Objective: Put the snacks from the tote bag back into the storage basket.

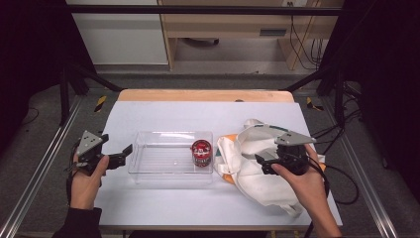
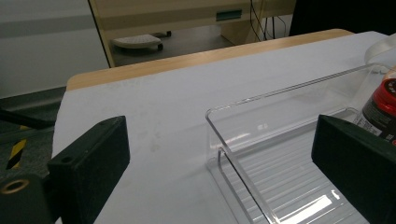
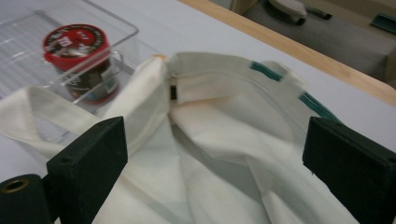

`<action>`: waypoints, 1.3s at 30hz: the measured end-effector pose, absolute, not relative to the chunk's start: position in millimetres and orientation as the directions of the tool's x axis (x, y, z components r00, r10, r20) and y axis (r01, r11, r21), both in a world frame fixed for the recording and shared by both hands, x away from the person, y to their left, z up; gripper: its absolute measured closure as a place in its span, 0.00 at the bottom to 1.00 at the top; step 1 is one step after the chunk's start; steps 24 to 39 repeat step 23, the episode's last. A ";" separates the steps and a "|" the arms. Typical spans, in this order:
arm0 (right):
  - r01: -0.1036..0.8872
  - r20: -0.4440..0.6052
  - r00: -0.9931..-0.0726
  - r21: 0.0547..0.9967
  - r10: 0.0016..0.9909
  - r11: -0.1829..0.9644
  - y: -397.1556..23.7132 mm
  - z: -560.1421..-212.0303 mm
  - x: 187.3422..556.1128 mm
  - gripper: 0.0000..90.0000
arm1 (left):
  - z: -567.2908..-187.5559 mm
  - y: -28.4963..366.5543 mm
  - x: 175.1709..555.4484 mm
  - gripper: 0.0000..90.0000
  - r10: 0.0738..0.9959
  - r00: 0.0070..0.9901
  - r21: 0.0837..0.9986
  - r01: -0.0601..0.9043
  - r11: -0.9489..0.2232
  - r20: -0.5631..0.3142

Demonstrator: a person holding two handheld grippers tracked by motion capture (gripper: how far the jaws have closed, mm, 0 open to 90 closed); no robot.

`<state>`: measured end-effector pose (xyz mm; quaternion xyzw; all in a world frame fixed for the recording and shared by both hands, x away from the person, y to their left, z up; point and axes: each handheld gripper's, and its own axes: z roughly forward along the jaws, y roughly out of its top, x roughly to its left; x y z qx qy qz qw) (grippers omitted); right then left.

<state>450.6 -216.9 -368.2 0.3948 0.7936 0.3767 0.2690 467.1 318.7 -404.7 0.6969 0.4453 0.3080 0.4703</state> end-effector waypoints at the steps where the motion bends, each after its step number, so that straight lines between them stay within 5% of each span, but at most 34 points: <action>1: 0.437 -0.113 -0.506 0.821 0.855 0.367 -226.4 -373.6 448.3 0.08 | -406.3 321.0 466.0 0.05 0.916 0.402 0.932 0.328 -0.154 0.010; 16: 0.493 -0.044 -0.386 0.835 0.921 0.247 -259.2 -411.9 442.3 0.08 | -410.2 333.9 459.5 0.06 0.939 0.343 0.938 0.322 -0.129 0.011; 39: 0.496 -0.093 -0.363 0.823 0.927 0.277 -246.2 -434.2 439.2 0.08 | -422.3 341.0 449.3 0.07 0.957 0.289 0.942 0.320 -0.105 0.009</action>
